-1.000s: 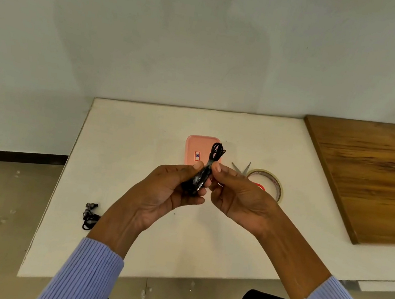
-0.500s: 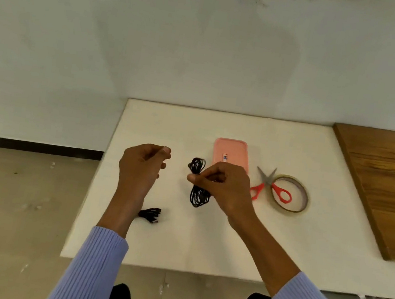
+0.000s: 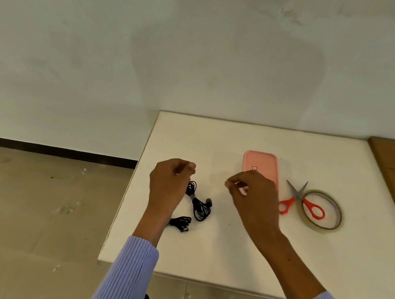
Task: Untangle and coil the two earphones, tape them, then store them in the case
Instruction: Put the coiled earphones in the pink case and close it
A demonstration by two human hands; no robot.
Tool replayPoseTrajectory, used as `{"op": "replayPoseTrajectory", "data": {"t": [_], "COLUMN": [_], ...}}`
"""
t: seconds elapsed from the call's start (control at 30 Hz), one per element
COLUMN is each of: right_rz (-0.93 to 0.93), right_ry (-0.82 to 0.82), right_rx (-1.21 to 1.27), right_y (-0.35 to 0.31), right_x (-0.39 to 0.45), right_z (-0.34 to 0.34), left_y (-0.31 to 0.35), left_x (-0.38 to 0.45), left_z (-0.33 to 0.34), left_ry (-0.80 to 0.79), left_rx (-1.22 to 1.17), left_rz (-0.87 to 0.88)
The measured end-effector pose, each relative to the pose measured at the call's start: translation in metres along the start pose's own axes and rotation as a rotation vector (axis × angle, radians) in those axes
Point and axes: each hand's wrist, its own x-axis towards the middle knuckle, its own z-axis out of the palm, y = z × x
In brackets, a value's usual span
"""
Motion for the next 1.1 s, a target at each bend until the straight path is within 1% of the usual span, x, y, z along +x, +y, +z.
{"op": "replayPoseTrajectory", "data": {"t": [0.1,0.17,0.27,0.37,0.47,0.53,0.63,0.87,1.0,1.1], "right_rz": [-0.015,0.010,-0.009,-0.062,-0.166,-0.221,-0.314,-0.302,-0.313,-0.332], "right_ry": [0.024,-0.036,-0.179,-0.227,-0.152,-0.103,-0.071,-0.141,-0.133,-0.086], "right_rx": [-0.203,-0.304,-0.406,-0.458,-0.484,-0.513,-0.535,-0.583,-0.565,-0.538], "right_y": [0.016,0.024,0.031,0.032,0.031,0.035,0.039,0.037,0.036,0.034], "right_x": [0.005,0.005,0.000,-0.013,-0.039,-0.054,-0.065,-0.069,-0.067,-0.064], "right_z": [-0.015,-0.016,-0.014,-0.015,-0.016,-0.012,-0.007,-0.002,-0.002,-0.007], "left_y": [0.004,0.007,0.007,0.005,0.003,-0.001,-0.004,-0.011,-0.012,-0.011], "left_x": [-0.006,-0.014,-0.028,-0.036,-0.038,-0.038,-0.043,-0.035,-0.033,-0.032], "left_z": [0.014,0.027,0.047,0.057,0.057,0.056,0.057,0.056,0.054,0.054], "left_ry": [-0.055,-0.112,-0.224,-0.323,-0.359,-0.387,-0.403,-0.411,-0.443,-0.451], "left_rx": [-0.009,-0.014,0.001,-0.033,-0.079,-0.105,-0.133,-0.291,-0.283,-0.292], "left_rz": [-0.006,-0.016,-0.032,-0.115,-0.215,-0.257,-0.302,-0.438,-0.429,-0.441]}}
